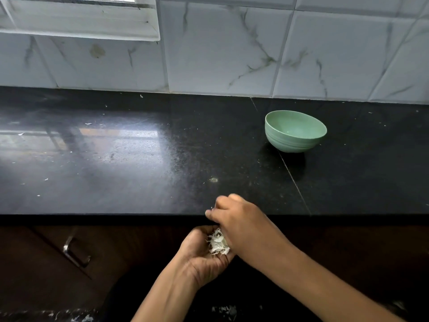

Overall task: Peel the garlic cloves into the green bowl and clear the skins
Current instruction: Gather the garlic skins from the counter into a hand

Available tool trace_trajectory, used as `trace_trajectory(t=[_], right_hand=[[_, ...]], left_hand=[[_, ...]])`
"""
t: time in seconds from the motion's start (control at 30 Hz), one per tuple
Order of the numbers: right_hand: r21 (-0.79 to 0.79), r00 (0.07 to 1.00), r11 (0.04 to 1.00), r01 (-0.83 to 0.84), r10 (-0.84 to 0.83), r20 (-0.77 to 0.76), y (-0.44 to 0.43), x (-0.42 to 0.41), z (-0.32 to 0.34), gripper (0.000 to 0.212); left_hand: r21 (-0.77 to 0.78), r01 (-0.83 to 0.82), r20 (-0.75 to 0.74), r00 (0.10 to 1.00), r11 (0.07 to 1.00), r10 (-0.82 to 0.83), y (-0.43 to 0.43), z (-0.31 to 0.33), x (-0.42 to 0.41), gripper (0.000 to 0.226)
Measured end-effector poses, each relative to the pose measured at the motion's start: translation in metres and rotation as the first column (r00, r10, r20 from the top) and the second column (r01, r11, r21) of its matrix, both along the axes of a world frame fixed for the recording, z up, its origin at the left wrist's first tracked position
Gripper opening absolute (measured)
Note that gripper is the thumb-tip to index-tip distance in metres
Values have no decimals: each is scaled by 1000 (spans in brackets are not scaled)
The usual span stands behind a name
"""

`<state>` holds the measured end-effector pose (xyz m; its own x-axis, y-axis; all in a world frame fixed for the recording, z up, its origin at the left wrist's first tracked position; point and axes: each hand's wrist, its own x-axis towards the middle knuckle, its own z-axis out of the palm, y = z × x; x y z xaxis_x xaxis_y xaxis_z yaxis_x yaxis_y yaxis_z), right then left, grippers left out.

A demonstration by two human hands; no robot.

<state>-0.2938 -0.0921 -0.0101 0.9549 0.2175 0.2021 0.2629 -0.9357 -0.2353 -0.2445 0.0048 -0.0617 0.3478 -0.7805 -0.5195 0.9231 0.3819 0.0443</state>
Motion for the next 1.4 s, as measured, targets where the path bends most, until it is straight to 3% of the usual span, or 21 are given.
trace_trajectory(t=[0.1,0.13,0.2,0.3,0.37,0.5,0.63,0.7,0.9,1.03,1.17,1.27,1.4], right_hand=[[138,994,990,22,-7,-109,-11,9,23,29],[166,996,984,70,-59,-72,-15,21,26,29],[146,990,980,137,-140,11,-24,55,25,32],[1,990,990,140,-140,-12,-20,90,11,35],[-97,991,987,130,-128,31,-11,83,5,33],[-89,996,995,34,-27,84,0,30,-4,28],[11,991,999,-41,42,-126,-2,0,17,24],[41,974,999,-7,17,-224,-6,-2,29,22],[114,986,986,121,-106,-131,-10,3,38,7],[14,983,1000,25,-22,-182,-7,3,36,9],[111,951,992,-54,85,-299,-13,-3,39,42],[216,968,976,10,45,-248,-13,-4,35,36],[179,990,976,123,-109,-85,-15,-1,24,15]], left_hand=[[18,-26,24,999,999,26,0,1,-1,29],[19,-17,35,999,1000,16,0,1,-1,32],[52,3,46,999,999,-6,1,2,0,38],[83,-7,41,999,996,4,2,-1,-1,40],[66,-10,32,999,998,8,2,0,-2,38],[0,-41,17,999,999,41,4,5,-4,30],[2,-64,28,998,998,64,5,6,-6,27],[6,-69,33,997,998,68,5,5,-8,28],[8,-20,66,998,1000,20,5,1,-10,32],[-18,-29,52,998,999,29,5,1,-9,31],[-39,-36,61,997,999,38,5,-2,-9,33],[-40,-4,75,997,999,7,4,-3,-9,31],[-9,10,66,998,1000,-10,-2,-2,-8,30]])
